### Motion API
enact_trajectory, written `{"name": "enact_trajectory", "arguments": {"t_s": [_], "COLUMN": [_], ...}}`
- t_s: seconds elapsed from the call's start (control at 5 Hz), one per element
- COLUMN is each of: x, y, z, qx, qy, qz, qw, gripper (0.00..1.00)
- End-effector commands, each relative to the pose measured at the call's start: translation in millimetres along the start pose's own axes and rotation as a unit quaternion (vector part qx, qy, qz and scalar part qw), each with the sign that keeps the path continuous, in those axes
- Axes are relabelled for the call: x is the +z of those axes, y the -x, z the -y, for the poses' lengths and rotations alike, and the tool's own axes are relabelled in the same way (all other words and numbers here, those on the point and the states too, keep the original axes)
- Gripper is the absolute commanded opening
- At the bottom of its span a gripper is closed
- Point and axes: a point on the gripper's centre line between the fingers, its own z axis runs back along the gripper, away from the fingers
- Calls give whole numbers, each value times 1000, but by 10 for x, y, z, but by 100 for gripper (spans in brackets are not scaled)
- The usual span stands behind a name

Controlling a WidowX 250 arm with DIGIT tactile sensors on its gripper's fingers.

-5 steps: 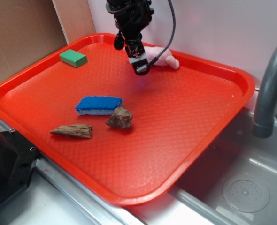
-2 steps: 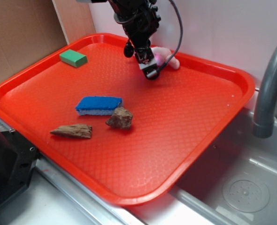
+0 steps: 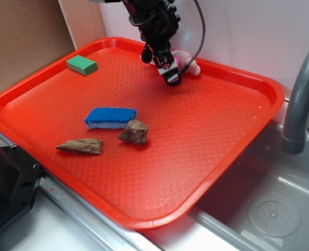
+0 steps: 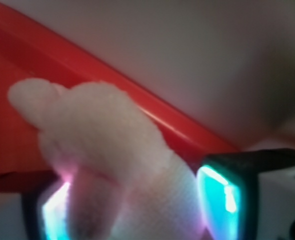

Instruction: Grab the pink bunny.

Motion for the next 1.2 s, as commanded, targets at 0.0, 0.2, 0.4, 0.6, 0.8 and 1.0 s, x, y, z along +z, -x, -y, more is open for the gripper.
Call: {"name": "enact_trajectory", "arguments": {"t_s": [0.0, 0.2, 0.4, 0.6, 0.8, 1.0], "x": [53, 585, 1219, 1849, 2393, 2470], "y": [57, 213, 459, 687, 640, 576], "z": [-68, 49, 249, 211, 54, 12], "qx": [11, 102, 162, 242, 291, 302], "qy": [-8, -5, 44, 62, 86, 71], "qz": [-8, -25, 46, 45, -38, -88], "qw": [1000, 994, 985, 967, 952, 947], "gripper": [0, 0, 0, 0, 0, 0]}}
